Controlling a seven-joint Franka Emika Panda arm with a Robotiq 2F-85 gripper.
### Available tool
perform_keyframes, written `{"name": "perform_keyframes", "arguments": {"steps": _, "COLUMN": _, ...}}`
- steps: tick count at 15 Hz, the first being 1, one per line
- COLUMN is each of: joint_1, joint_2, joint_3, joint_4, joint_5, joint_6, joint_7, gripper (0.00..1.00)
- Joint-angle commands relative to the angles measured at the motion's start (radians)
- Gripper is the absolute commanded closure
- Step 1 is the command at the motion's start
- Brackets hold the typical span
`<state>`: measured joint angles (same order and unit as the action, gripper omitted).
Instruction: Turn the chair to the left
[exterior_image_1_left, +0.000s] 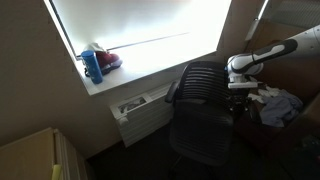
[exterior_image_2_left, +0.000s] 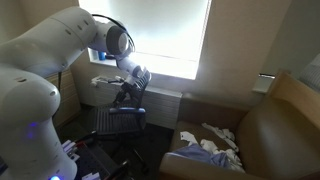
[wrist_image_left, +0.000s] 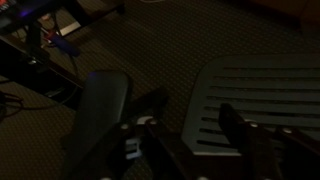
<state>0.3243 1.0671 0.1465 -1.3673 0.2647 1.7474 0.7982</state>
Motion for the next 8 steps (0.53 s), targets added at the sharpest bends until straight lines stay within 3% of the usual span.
{"name": "perform_keyframes", "arguments": {"steps": 1, "joint_1": 0.0, "joint_2": -0.032, "joint_3": 0.014, "joint_4": -0.043, "joint_5": 0.009, "joint_6": 0.154, "joint_7": -0.133, "gripper": 0.65}}
{"name": "perform_keyframes", "arguments": {"steps": 2, "joint_1": 0.006, "joint_2": -0.041, "joint_3": 0.013, "joint_4": -0.053, "joint_5": 0.002, "joint_6": 0.202, "joint_7": -0.163, "gripper": 0.57}}
{"name": "perform_keyframes", "arguments": {"steps": 3, "joint_1": 0.015, "joint_2": -0.057, "joint_3": 0.005, "joint_4": -0.063, "joint_5": -0.012, "joint_6": 0.243, "joint_7": -0.187, "gripper": 0.37}}
{"name": "perform_keyframes", "arguments": {"steps": 6, "joint_1": 0.021, "joint_2": -0.112, "joint_3": 0.002, "joint_4": -0.107, "joint_5": -0.029, "joint_6": 0.376, "joint_7": -0.253, "gripper": 0.23}}
{"name": "perform_keyframes", "arguments": {"steps": 7, "joint_1": 0.029, "joint_2": -0.032, "joint_3": 0.001, "joint_4": -0.008, "joint_5": -0.014, "joint_6": 0.291, "joint_7": -0.199, "gripper": 0.16}}
{"name": "perform_keyframes", "arguments": {"steps": 8, "joint_1": 0.03, "joint_2": -0.041, "joint_3": 0.001, "joint_4": -0.011, "joint_5": -0.012, "joint_6": 0.3, "joint_7": -0.202, "gripper": 0.35}}
